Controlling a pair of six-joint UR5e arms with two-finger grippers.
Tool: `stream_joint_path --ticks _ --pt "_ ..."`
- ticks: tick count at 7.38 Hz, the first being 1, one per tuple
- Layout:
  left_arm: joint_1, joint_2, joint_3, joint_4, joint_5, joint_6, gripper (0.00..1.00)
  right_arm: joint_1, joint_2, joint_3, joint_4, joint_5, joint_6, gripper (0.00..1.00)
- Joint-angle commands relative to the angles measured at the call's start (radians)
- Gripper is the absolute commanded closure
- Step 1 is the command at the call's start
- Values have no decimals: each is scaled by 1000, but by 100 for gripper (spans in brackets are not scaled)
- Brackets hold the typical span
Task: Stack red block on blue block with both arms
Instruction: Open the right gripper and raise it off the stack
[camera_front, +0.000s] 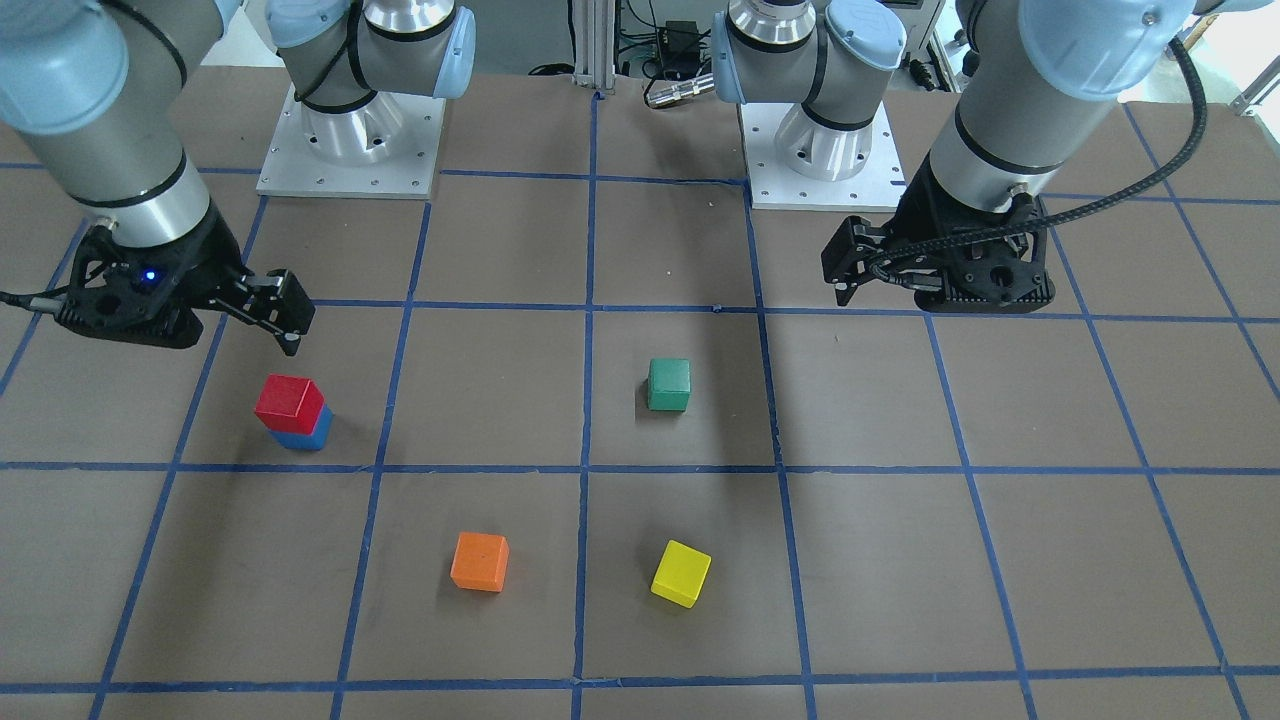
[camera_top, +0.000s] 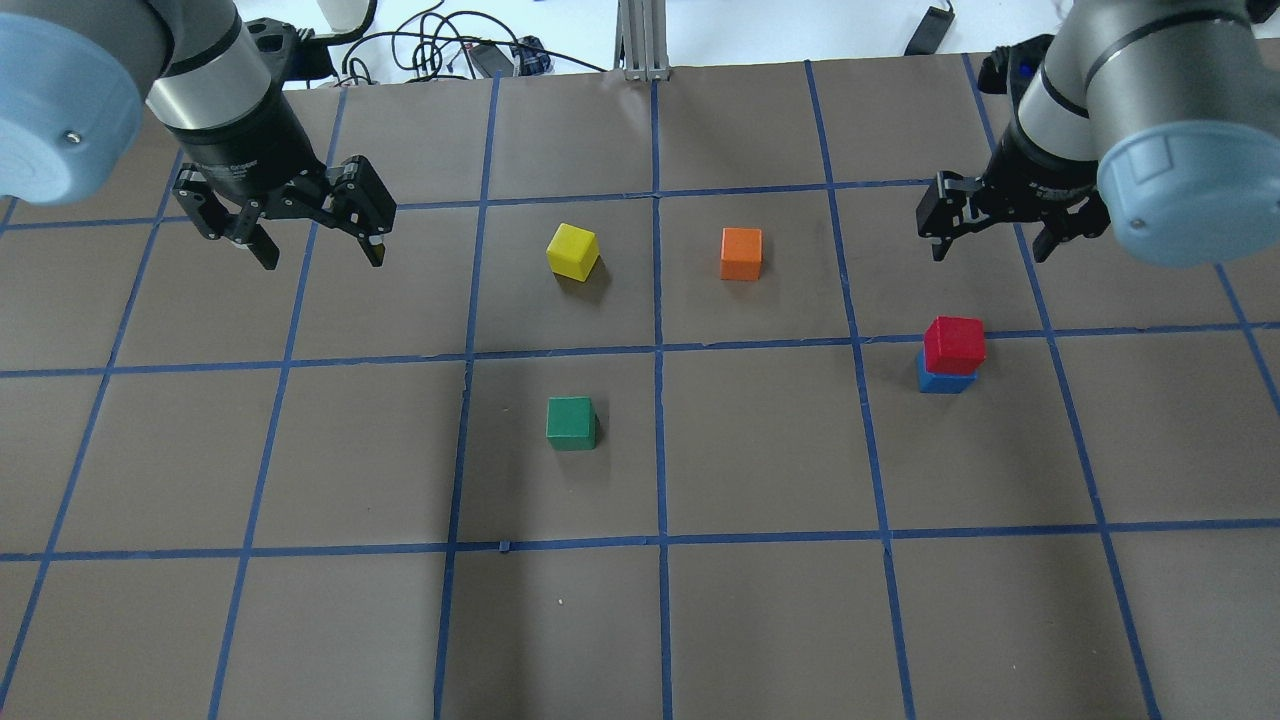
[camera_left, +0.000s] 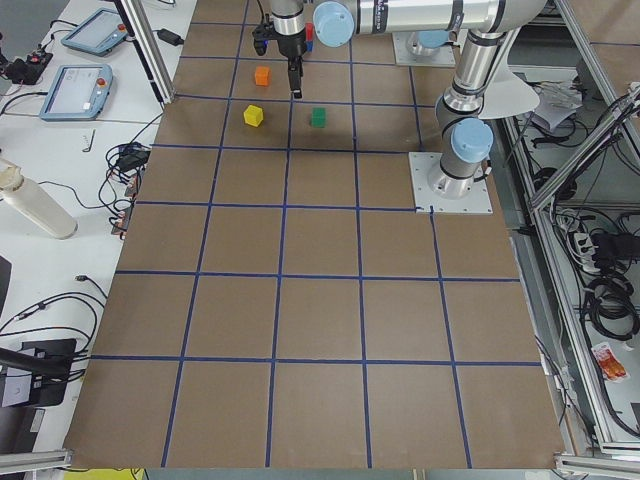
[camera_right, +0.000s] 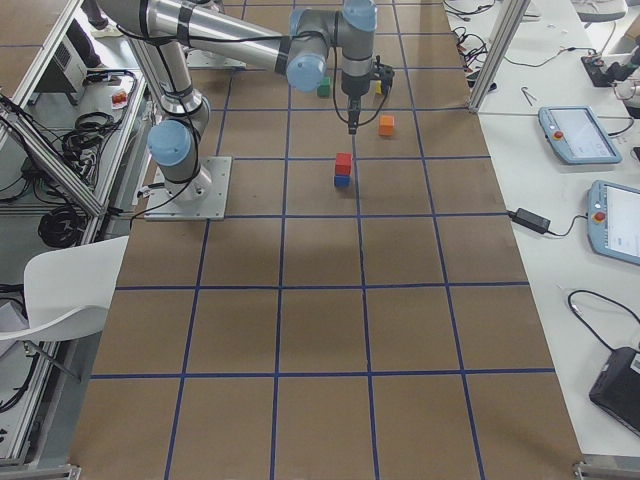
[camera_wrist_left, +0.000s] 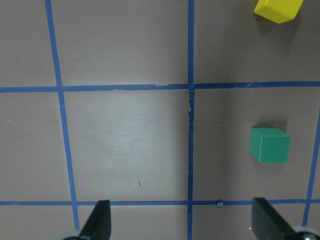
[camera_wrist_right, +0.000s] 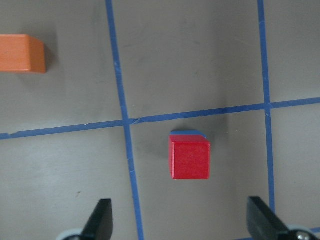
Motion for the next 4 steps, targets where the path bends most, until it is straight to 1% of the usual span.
stream_joint_path --ticks 1,2,4 --pt "-6 8 3 2 -3 -35 0 101 -19 -118 146 4 85 5" --pt "-8 10 1 2 -3 -41 0 98 -16 -120 176 -1 88 6" --pt "-8 22 -2 2 5 -33 0 75 -8 -164 165 9 91 0"
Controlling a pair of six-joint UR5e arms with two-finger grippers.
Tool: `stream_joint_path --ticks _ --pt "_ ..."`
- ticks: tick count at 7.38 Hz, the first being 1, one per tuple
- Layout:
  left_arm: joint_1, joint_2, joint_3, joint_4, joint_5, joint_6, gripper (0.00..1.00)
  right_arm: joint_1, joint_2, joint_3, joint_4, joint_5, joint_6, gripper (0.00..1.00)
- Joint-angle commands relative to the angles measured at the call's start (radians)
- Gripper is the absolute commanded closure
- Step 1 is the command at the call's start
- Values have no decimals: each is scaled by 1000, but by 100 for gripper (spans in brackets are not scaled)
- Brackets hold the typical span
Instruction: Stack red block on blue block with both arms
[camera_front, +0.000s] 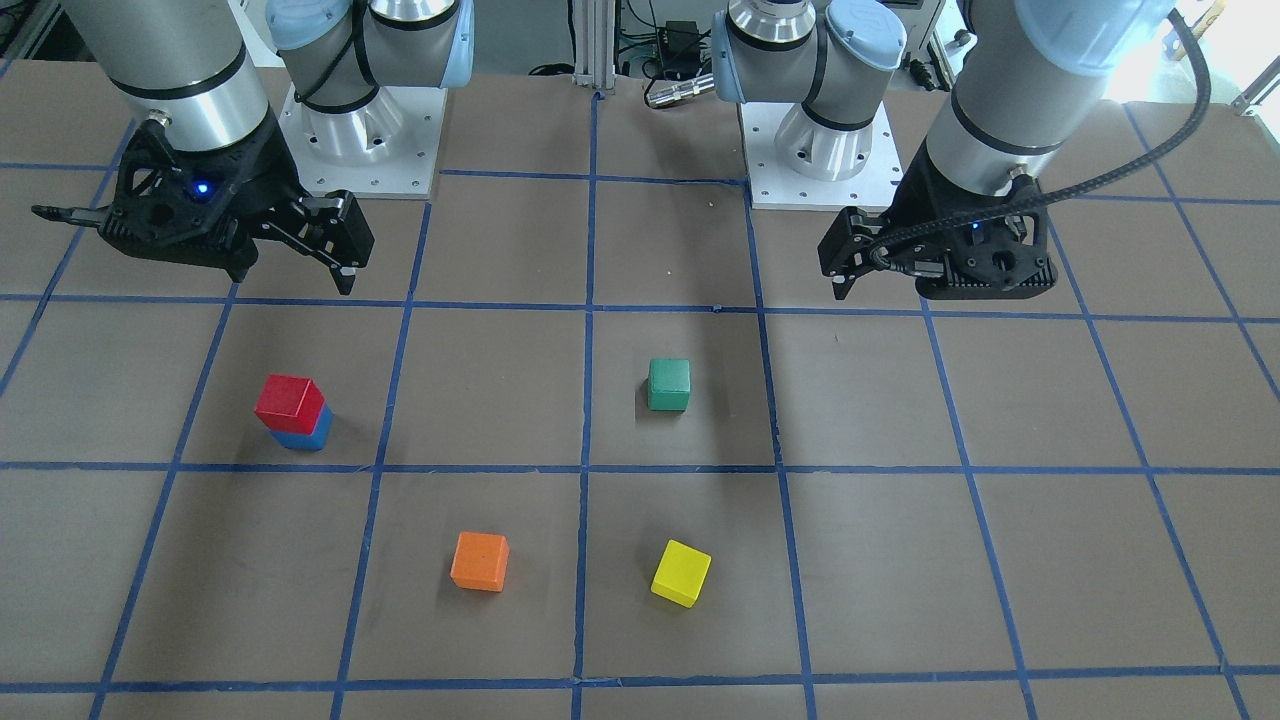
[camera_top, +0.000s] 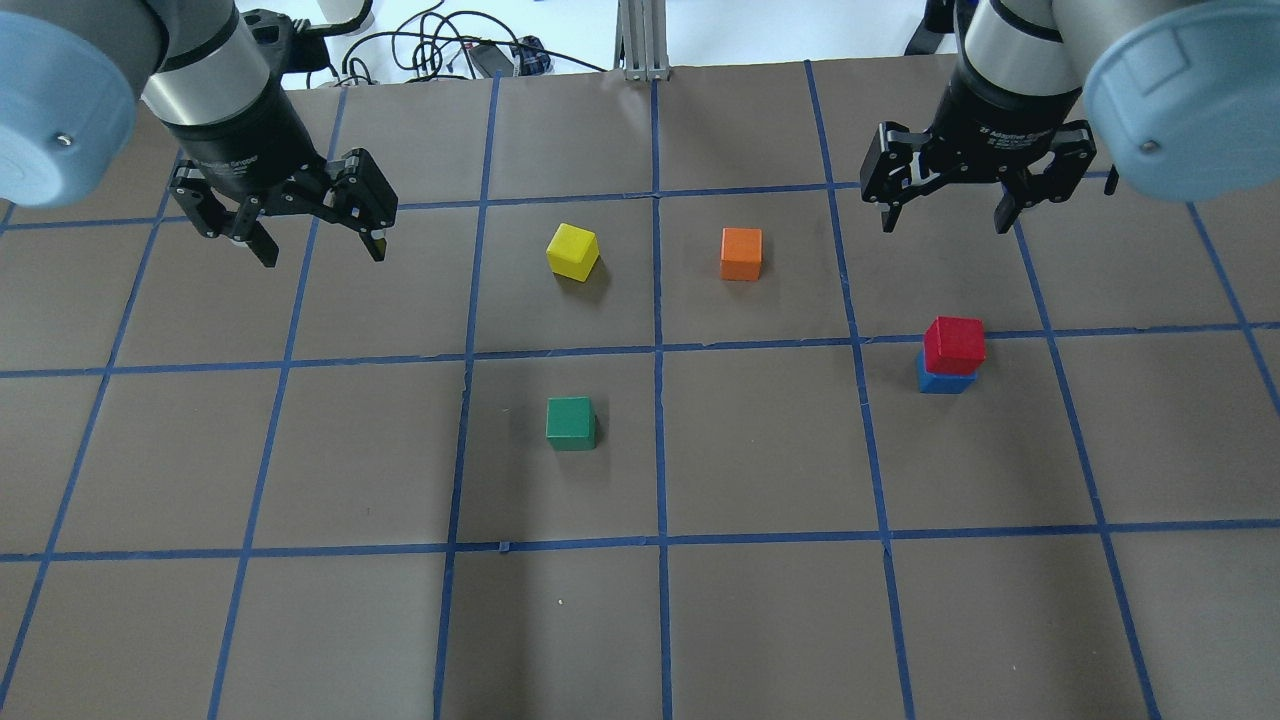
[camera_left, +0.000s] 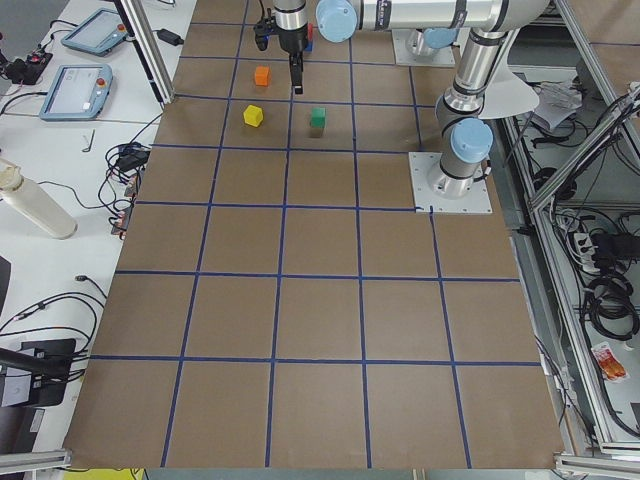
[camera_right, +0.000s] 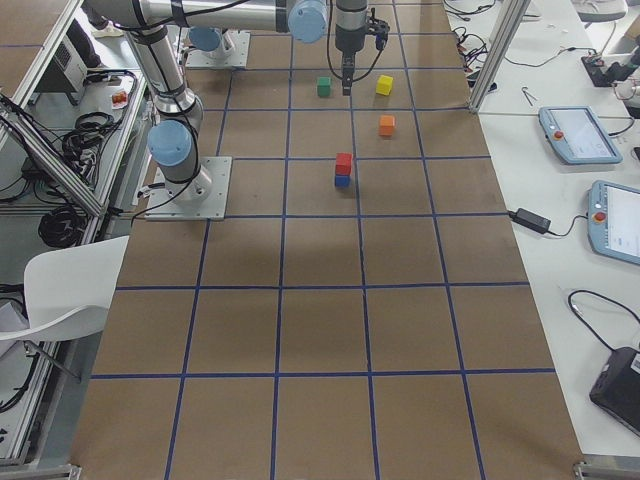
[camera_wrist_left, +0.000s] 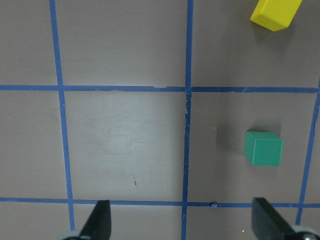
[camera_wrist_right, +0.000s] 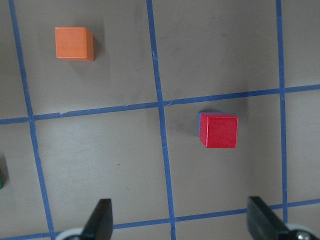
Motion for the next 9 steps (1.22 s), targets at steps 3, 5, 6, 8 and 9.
stream_joint_path --ticks 3,5,6,8,9 --pt "-1 17 0 0 4 -1 0 -17 23 -69 12 24 8 0" --pt "-1 23 -6 0 1 -4 0 -24 31 -78 16 28 9 0" --pt "-1 23 -6 0 -1 -3 0 -24 37 -92 15 27 9 0" --pt "-1 -9 17 24 -11 -6 0 -20 98 -146 67 30 11 1" --pt "-1 -15 23 31 -56 -14 0 -17 98 -140 64 33 18 1"
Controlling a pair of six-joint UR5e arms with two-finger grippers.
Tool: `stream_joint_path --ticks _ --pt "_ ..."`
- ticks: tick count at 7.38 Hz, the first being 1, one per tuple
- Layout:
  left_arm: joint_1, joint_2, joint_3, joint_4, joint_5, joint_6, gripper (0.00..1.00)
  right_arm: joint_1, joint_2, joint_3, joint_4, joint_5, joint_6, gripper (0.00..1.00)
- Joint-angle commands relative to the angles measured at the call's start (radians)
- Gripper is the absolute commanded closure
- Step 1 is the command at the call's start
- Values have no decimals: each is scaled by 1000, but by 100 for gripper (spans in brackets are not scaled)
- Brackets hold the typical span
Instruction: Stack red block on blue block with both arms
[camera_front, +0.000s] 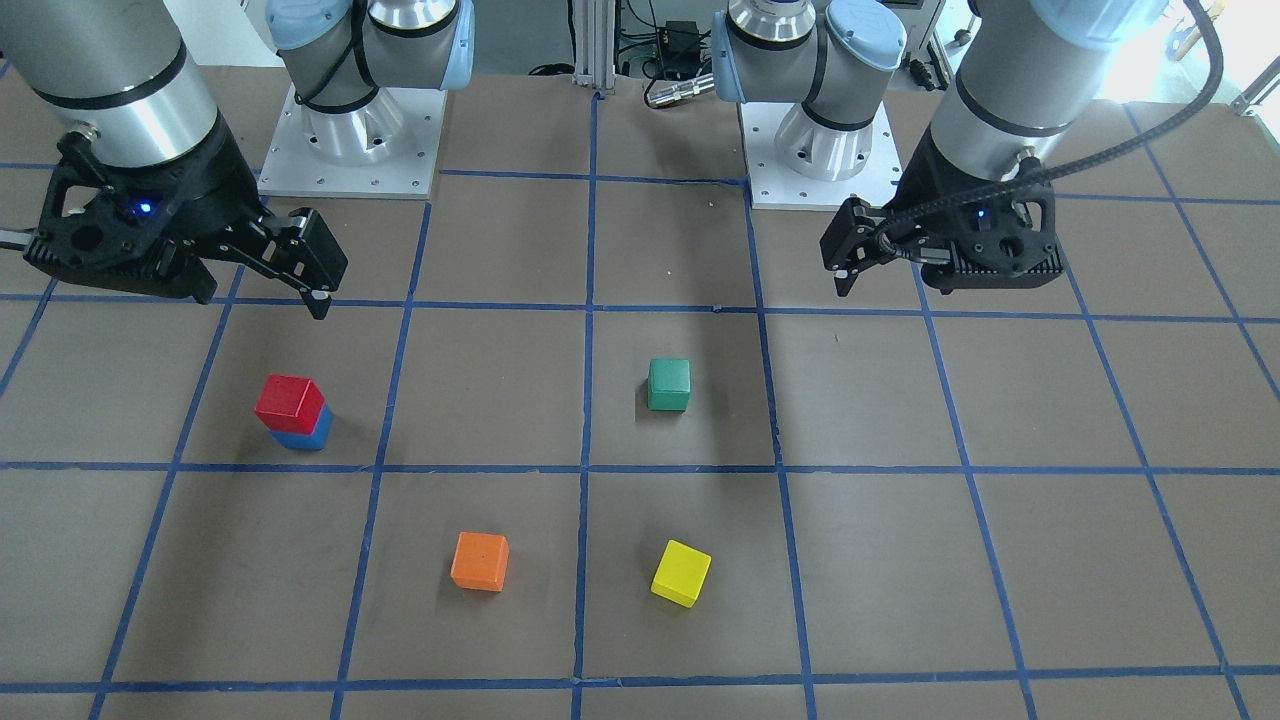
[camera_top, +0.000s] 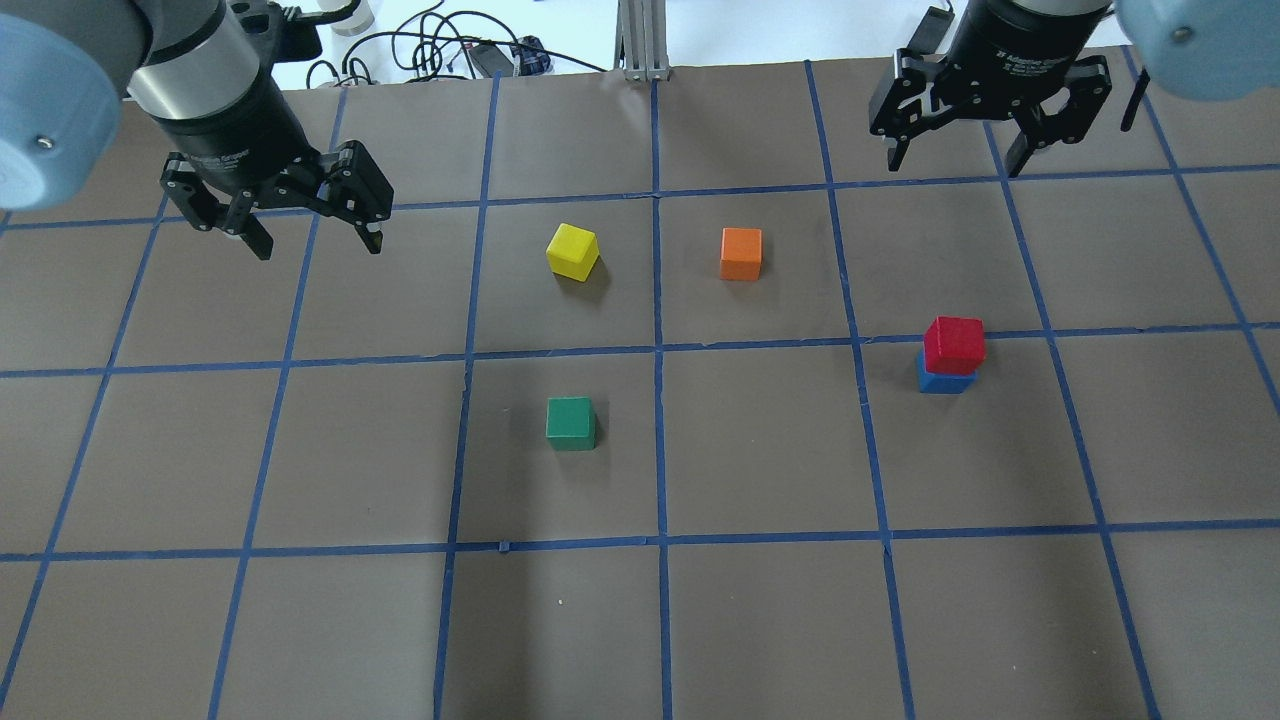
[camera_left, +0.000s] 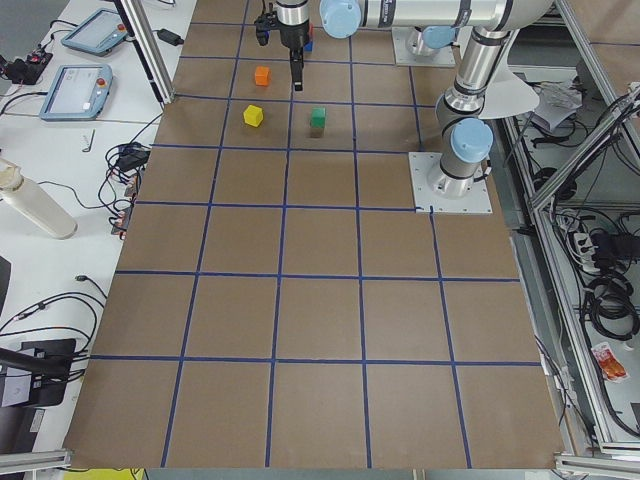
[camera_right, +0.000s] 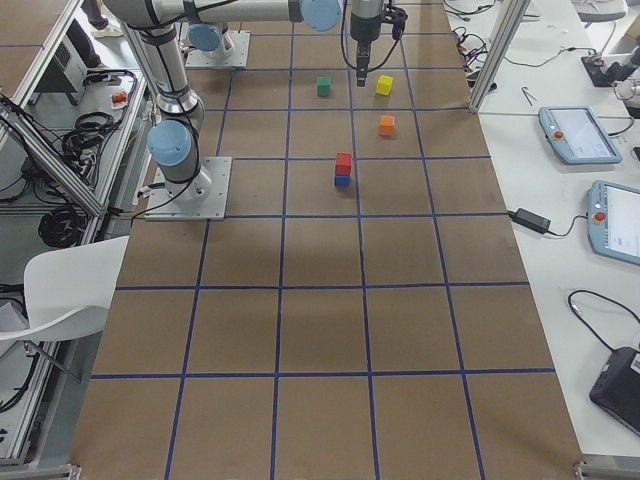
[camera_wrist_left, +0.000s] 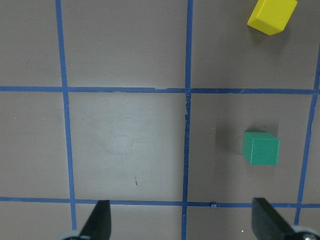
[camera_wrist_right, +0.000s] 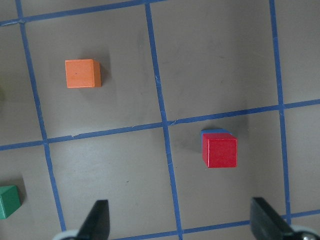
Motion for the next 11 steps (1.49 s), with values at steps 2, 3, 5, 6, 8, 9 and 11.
stream_joint_path --ticks 2,3,5,6,8,9,11 --pt "-3 -25 63 30 -39 -24 0 8 16 -8 14 5 80 1" --pt "-6 -30 64 40 -36 -22 0 10 15 -8 17 5 80 1" --pt "-40 -39 59 43 -31 -22 0 10 15 -10 15 5 80 0" --pt "-70 -45 61 47 -25 -22 0 10 15 -10 15 3 80 0" --pt "-72 -46 55 51 -27 -22 0 10 15 -8 17 3 80 0" --pt "-72 -44 55 51 -27 -22 0 10 16 -8 15 3 80 0" --pt "-72 -44 55 51 -27 -22 0 10 16 -8 14 3 80 0"
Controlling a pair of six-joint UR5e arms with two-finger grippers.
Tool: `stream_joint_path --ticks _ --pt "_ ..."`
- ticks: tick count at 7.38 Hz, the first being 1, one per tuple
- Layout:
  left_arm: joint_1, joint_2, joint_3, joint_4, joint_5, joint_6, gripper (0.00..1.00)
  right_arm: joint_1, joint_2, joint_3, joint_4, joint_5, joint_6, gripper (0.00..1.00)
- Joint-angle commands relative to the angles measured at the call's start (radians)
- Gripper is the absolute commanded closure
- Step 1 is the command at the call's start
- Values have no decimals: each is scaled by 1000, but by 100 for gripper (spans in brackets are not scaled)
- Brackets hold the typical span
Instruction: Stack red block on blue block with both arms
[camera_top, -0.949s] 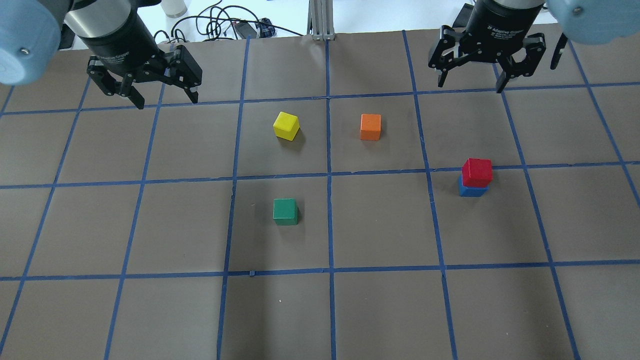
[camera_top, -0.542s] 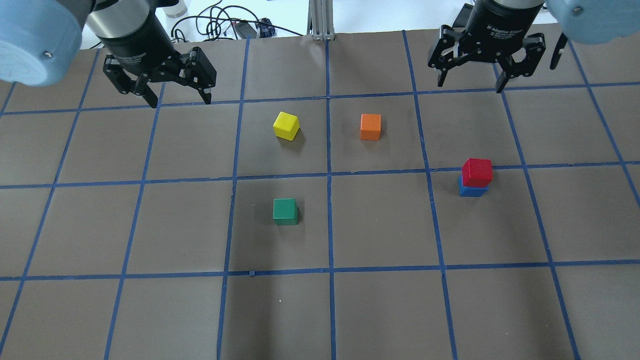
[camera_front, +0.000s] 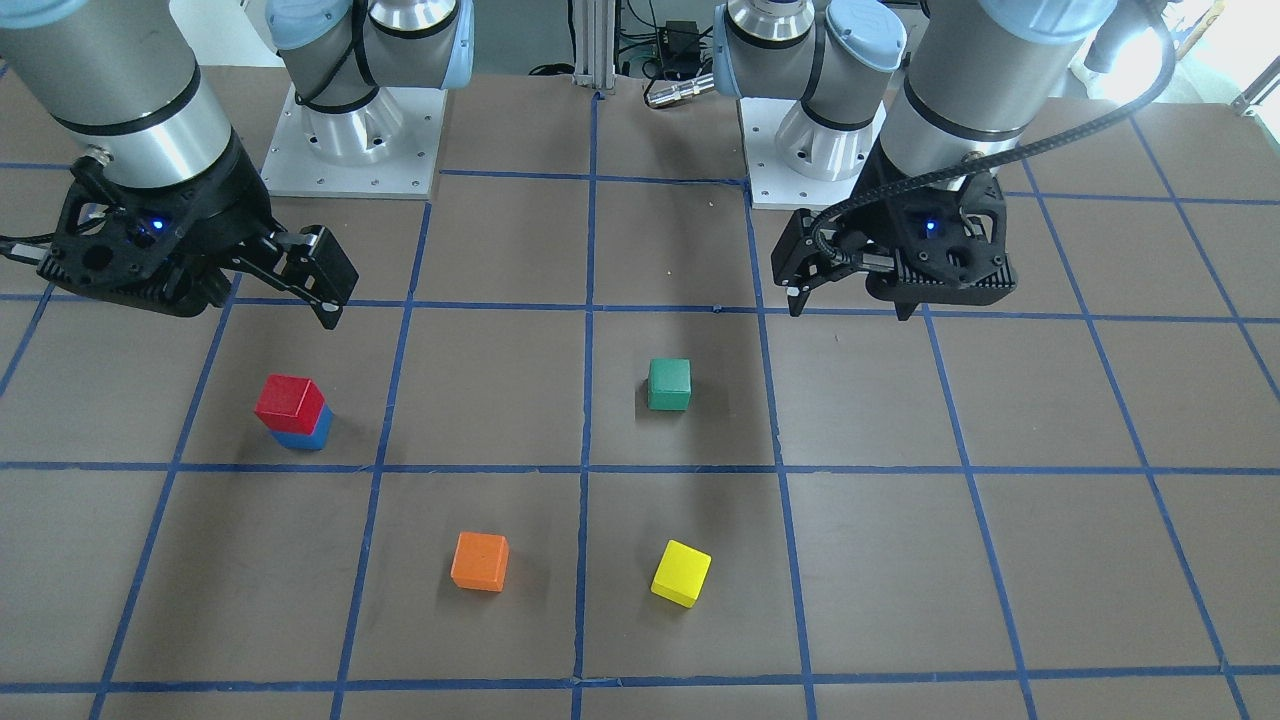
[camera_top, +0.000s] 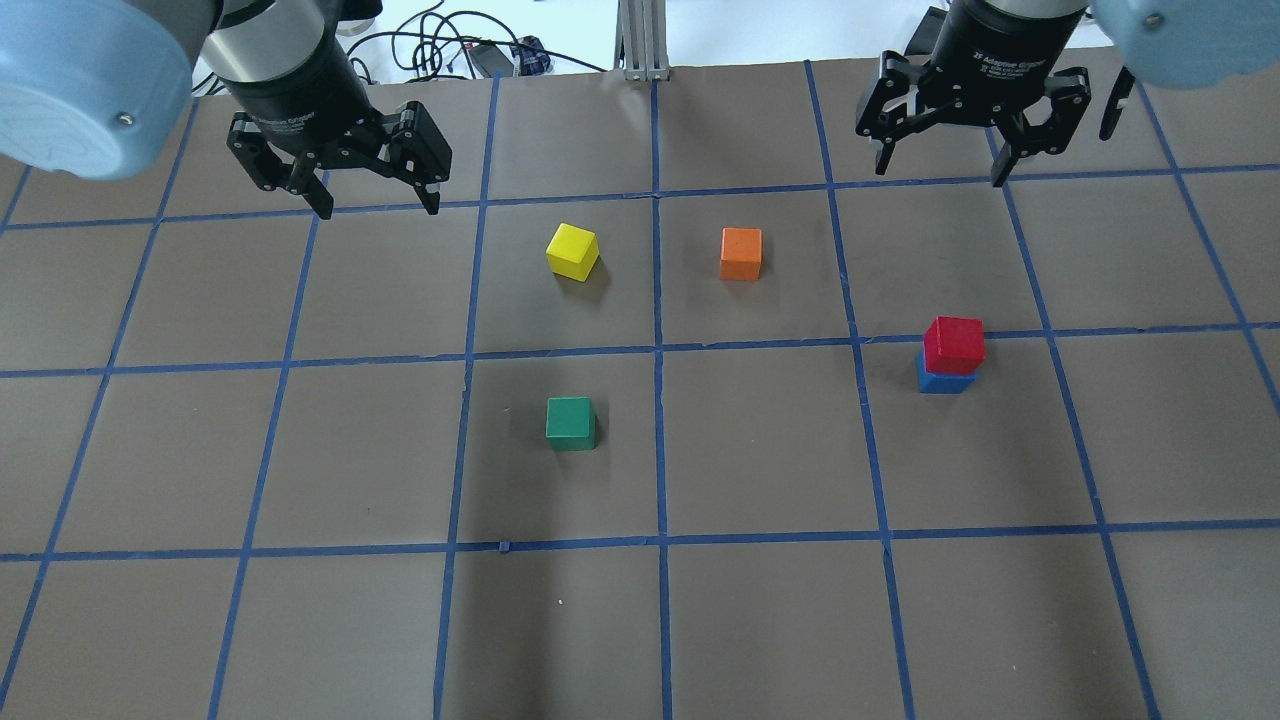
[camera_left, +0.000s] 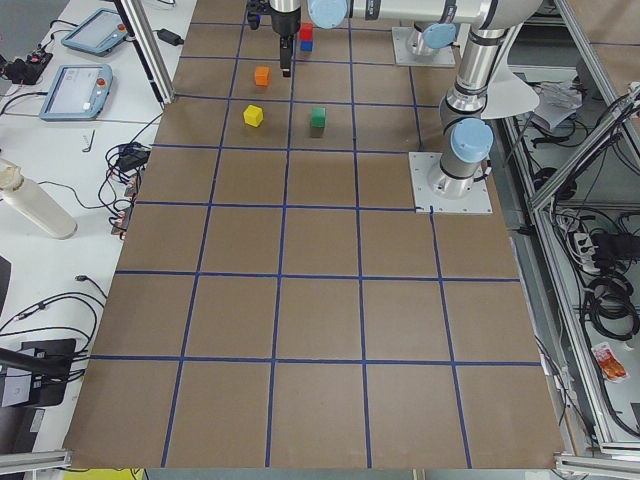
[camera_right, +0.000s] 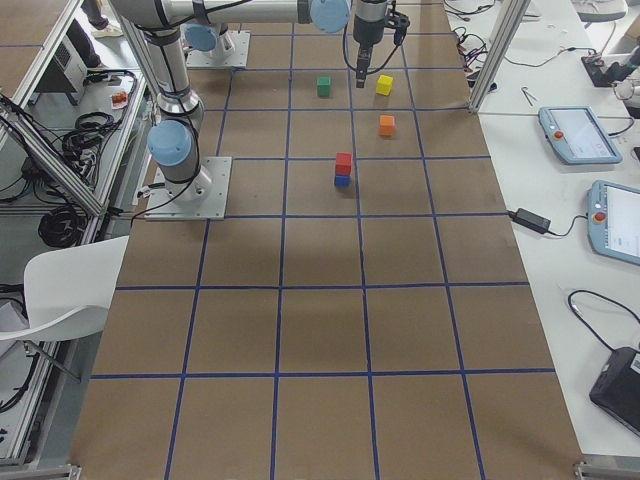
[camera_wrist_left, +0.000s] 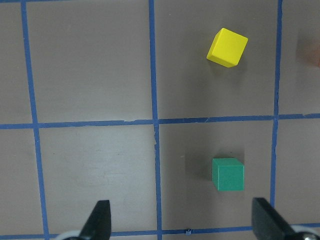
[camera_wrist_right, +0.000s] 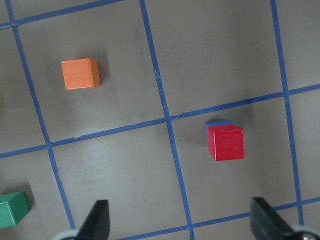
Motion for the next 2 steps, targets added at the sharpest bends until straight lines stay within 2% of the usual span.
stream_joint_path --ticks 1,2 --pt "0 0 0 0 0 0 0 0 0 -1 -3 0 0 0" --pt "0 0 0 0 2 0 0 0 0 -1 -6 0 0 0"
